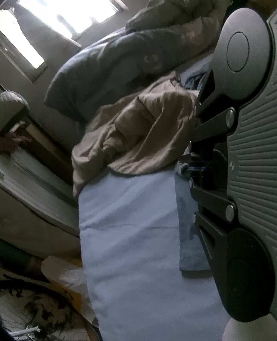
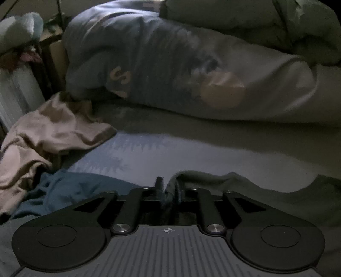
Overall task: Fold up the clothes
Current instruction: 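Open both grippers to release the olive-green garment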
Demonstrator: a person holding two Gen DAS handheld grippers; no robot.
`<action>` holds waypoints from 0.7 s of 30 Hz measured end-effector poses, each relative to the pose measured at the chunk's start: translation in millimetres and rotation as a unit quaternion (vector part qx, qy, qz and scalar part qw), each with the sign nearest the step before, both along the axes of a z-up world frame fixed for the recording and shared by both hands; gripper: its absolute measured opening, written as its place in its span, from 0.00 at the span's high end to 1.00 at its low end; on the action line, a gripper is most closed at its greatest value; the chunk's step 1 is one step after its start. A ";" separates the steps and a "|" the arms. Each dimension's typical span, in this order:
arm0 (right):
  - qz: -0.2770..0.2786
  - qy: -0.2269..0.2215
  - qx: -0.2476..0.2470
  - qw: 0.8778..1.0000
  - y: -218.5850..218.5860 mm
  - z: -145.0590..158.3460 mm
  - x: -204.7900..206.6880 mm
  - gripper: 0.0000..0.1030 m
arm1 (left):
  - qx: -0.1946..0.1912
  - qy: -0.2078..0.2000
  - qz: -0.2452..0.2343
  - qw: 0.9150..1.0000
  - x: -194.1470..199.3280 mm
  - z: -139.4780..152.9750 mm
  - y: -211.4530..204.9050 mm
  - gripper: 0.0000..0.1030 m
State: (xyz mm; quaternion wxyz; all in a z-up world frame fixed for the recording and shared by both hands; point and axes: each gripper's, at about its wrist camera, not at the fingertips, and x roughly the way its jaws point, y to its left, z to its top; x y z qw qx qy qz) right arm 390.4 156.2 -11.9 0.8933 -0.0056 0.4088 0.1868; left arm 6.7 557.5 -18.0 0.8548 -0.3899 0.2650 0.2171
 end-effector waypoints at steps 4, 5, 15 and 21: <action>0.008 -0.004 0.062 0.998 -20.8 25.7 -21.3 0.31 | 0.003 -0.011 0.001 1.000 -3.1 3.2 -5.0 0.75; 0.011 -0.006 0.079 0.997 -30.5 37.2 -32.1 0.30 | 0.001 -0.015 0.003 1.000 -5.6 4.8 -6.0 0.62; 0.051 -0.030 0.227 0.972 -168.3 152.2 -178.4 0.14 | 0.077 -0.114 0.004 0.990 -103.7 92.4 -54.5 0.01; 0.064 -0.068 0.251 0.963 -266.1 204.9 -315.7 0.11 | 0.082 -0.177 -0.042 0.980 -166.1 143.6 -120.8 0.00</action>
